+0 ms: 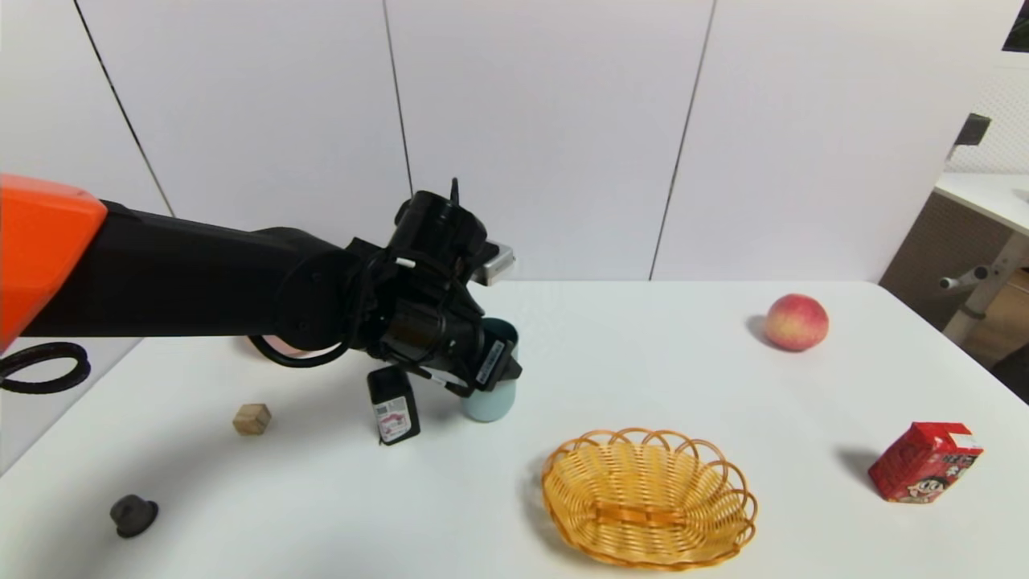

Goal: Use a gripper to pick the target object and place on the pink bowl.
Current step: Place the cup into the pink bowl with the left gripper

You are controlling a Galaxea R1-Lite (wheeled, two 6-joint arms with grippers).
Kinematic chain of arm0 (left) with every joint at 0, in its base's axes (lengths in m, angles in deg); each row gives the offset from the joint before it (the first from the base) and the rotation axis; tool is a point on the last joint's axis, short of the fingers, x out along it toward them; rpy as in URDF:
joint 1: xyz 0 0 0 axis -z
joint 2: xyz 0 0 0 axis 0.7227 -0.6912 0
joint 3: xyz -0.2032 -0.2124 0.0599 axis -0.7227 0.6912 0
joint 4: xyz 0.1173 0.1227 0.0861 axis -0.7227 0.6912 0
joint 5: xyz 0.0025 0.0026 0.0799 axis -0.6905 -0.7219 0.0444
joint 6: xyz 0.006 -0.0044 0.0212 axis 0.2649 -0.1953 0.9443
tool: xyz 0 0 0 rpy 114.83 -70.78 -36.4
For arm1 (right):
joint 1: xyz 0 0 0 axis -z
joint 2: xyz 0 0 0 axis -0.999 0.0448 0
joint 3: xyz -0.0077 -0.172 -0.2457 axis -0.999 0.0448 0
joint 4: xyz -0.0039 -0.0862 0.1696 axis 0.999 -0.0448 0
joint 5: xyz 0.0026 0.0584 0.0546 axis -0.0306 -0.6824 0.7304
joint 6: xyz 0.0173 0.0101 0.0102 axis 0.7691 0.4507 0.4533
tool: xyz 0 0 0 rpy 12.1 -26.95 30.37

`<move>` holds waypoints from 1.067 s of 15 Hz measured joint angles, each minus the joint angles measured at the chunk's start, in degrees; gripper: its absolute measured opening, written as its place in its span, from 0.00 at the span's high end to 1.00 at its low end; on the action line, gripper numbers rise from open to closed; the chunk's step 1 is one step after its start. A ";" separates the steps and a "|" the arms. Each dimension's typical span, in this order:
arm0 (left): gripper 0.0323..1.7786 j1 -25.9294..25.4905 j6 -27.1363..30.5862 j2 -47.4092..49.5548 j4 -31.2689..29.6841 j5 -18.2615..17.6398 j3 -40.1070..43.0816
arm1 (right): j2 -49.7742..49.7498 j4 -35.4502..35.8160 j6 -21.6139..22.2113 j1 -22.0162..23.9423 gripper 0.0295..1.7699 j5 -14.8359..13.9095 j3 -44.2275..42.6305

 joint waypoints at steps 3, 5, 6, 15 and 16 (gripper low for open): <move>0.36 -0.66 0.33 0.28 0.13 0.02 0.02 | 0.00 -0.02 0.00 0.00 0.03 0.05 0.00; 0.36 -0.94 -0.35 1.44 0.26 0.06 0.05 | 0.00 -0.02 0.00 0.00 0.03 0.02 0.00; 0.36 -1.55 -0.44 2.44 0.26 0.06 -0.04 | 0.00 -0.02 0.00 0.00 0.03 0.02 0.00; 0.36 -21.66 0.16 7.78 6.90 0.95 -13.15 | 0.00 0.00 0.02 0.00 0.03 0.02 0.00; 0.36 -24.53 0.20 7.25 7.19 0.98 -14.51 | 0.00 0.00 0.00 0.00 0.03 0.00 0.00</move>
